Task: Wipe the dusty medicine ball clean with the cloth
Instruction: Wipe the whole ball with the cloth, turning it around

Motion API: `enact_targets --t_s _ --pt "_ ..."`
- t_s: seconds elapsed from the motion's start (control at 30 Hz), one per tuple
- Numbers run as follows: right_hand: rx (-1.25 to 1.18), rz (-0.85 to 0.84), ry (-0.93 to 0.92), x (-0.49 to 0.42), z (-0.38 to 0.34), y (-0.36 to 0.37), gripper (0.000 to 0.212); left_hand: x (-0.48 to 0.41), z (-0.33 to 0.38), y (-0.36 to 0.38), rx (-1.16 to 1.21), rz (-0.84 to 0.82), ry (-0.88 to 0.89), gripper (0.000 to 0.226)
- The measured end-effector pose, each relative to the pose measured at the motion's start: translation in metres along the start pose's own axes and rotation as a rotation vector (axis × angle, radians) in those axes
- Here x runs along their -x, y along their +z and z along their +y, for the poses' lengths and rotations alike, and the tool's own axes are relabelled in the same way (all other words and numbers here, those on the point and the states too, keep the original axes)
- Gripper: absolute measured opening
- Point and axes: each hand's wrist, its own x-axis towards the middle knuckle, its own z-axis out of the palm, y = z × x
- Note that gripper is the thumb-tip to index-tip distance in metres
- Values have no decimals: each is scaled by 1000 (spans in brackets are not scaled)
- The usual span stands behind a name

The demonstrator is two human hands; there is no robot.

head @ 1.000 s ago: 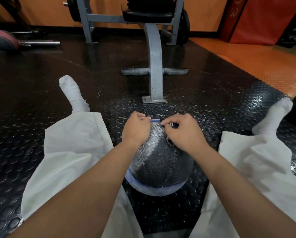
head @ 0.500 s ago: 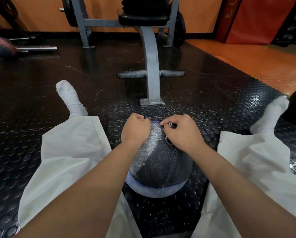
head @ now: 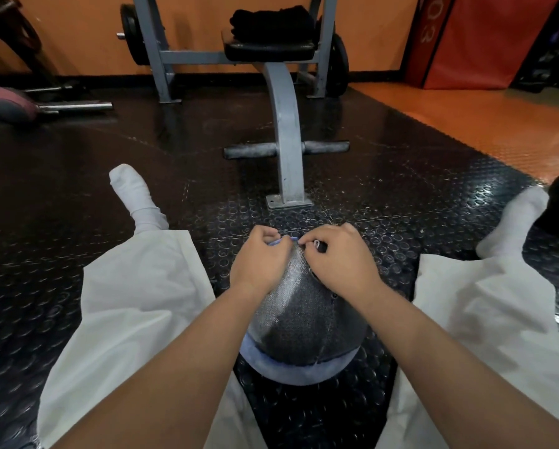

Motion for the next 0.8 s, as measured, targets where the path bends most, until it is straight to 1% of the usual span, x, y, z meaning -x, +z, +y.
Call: enact_targets --t_s 0.07,0.13,0.17,0.23,0.3,0.37,0.4,0.47,0.57,0.63,0.7,0.73,0.8 --pt "-23 104 -120 18 1 2 18 -2 1 0 3 2 -1 21" --pt "-58 141 -195 32 4 0 17 -3 2 -1 5 -16 5 21" --pt "-68 134 -203 33 7 -2 17 -3 2 -2 2 -36 12 22" --pt "-84 87 -143 25 8 -6 18 0 1 -1 -13 -88 35 26" --pt "-66 5 -20 6 8 -9 20 4 2 2 -66 -111 59 25" --pt "-59 -61 92 -11 7 -11 21 5 3 7 -83 -90 56 21" --pt "-55 -67 106 -15 8 -12 21 4 5 8 -74 -71 46 18" --pt "-36 -47 89 -11 9 -9 21 1 9 11 -70 -35 17 14" --pt "-43 153 -58 19 11 -3 20 -5 13 12 -102 -27 4 14" --pt "-90 212 -144 40 12 -2 23 -6 15 11 -116 -40 16 15" --pt "-111 201 -183 45 17 -5 25 -6 16 11 -125 -65 30 16" --pt "-114 184 -161 40 18 -6 23 -5 15 11 -126 -79 36 16" --pt "-82 130 -50 21 19 -6 19 -2 16 12 -127 -97 45 17"
